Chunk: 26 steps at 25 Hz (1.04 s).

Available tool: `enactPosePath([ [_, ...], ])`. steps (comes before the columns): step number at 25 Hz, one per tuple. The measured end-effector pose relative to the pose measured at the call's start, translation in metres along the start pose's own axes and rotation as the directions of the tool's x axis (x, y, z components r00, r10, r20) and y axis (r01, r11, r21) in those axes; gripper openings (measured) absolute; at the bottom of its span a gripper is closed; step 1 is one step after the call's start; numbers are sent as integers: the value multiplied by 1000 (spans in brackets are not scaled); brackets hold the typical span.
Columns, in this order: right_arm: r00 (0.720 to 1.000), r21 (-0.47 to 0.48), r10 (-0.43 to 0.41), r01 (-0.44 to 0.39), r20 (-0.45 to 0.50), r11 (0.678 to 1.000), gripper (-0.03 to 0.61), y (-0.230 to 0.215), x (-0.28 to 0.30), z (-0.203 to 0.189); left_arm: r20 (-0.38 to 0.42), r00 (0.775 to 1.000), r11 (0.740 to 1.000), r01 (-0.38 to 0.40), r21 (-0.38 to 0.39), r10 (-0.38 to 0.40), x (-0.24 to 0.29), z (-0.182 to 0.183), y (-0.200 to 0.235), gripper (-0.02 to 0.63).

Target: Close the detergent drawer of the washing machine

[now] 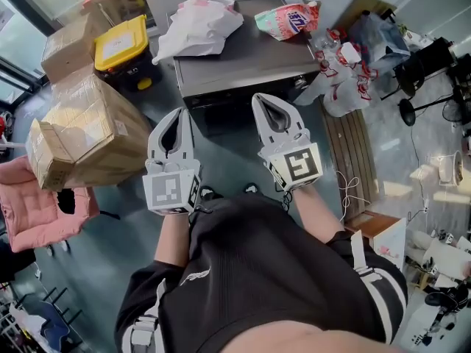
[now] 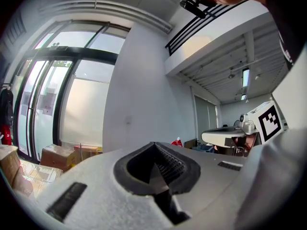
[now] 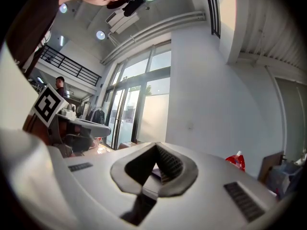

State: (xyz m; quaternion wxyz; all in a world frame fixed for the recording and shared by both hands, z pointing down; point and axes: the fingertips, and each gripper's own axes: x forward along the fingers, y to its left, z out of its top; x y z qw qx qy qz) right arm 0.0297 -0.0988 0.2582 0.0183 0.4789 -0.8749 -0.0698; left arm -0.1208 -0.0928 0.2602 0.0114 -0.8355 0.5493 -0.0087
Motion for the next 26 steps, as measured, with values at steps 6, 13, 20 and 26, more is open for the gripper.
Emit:
enactPosePath([
  [6, 1000, 5, 11, -11, -29, 1000, 5, 7, 1, -5, -8, 1000, 1000, -8, -8, 8, -6, -5, 4, 6],
  [13, 999, -8, 22, -23, -43, 1000, 5, 16, 3, -3, -2, 1000, 1000, -11, -22, 11, -10, -6, 8, 6],
  [20, 999, -27, 4, -5, -45, 1000, 5, 20, 5, -2, -3, 1000, 999, 3, -36, -3, -12, -12, 13, 6],
  [26, 999, -25, 7, -8, -47, 1000, 5, 27, 10, -4, -3, 1000, 999, 17, -34, -17, -10, -14, 17, 6],
])
